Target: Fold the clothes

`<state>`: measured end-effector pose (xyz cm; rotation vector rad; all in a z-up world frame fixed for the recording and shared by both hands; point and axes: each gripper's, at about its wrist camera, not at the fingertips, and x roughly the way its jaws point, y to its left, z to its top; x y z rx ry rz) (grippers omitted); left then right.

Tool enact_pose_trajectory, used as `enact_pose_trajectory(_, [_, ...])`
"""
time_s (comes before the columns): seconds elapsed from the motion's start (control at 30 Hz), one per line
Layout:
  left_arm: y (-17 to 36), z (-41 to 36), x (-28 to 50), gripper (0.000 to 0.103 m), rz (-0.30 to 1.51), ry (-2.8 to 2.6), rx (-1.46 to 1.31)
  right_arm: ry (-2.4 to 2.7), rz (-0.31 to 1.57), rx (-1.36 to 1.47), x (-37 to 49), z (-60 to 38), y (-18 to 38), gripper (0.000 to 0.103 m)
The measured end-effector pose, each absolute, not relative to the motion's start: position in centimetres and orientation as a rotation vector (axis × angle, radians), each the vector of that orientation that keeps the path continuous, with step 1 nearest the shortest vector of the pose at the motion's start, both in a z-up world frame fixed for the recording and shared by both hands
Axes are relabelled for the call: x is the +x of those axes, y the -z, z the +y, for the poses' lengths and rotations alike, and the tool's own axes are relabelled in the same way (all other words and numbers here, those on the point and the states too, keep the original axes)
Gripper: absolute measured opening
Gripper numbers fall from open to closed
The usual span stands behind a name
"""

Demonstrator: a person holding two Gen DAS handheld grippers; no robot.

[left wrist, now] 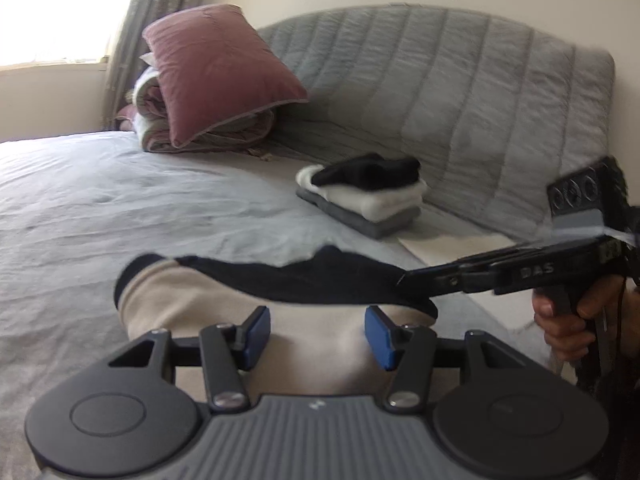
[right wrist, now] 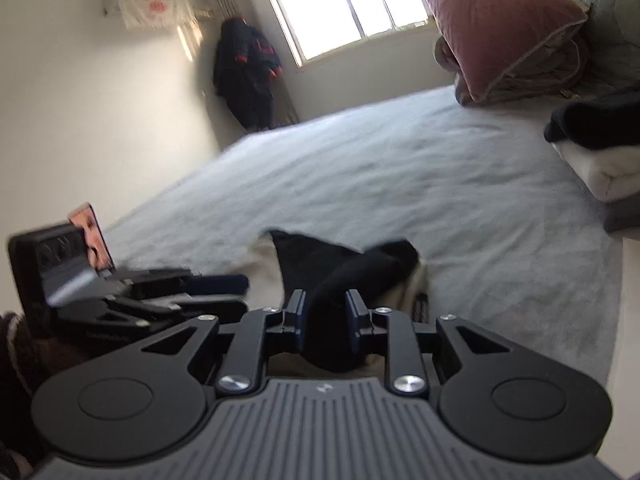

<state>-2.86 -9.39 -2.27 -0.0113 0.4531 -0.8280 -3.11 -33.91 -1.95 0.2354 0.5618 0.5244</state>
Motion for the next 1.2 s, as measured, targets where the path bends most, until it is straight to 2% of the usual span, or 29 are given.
enact_pose_trajectory(0.03, [2.6, -9.5, -3.0, 0.056, 0.456, 0.836, 0.002, -0.517, 0.589, 0.246, -2.9, -34.2, 2.5, 0.024])
enact_pose_trajectory(0.37, [3.6, -10.1, -3.8, 0.067, 0.432, 0.874, 0.068, -0.544, 0.673, 0.304, -2.5, -35.7, 3.9, 0.032])
enact_pose_trajectory(0.5, [3.6, -10.2, -3.9, 0.068, 0.430, 0.875, 0.073, -0.551, 0.681, 0.306, -2.5, -35.7, 3.9, 0.032])
enact_pose_trajectory(0.7, [3.4, -10.1, -3.9, 0.068, 0.439, 0.875, 0.075, -0.557, 0.685, 0.321, -2.4, -36.1, 3.9, 0.038])
enact_pose_trajectory(0.83, [2.6, -9.6, -3.3, 0.068, 0.459, 0.880, 0.042, -0.567, 0.680, 0.345, -2.5, -36.2, 3.6, 0.046])
enact_pose_trajectory(1.07, [1.0, -8.0, -1.3, 0.068, 0.431, 0.810, -0.063, -0.540, 0.651, 0.355, -2.7, -35.9, 2.5, 0.047])
enact_pose_trajectory(1.2, [2.5, -7.4, 0.6, 0.068, 0.498, 0.745, -0.106, -0.515, 0.648, 0.391, -2.5, -35.9, 2.3, 0.048])
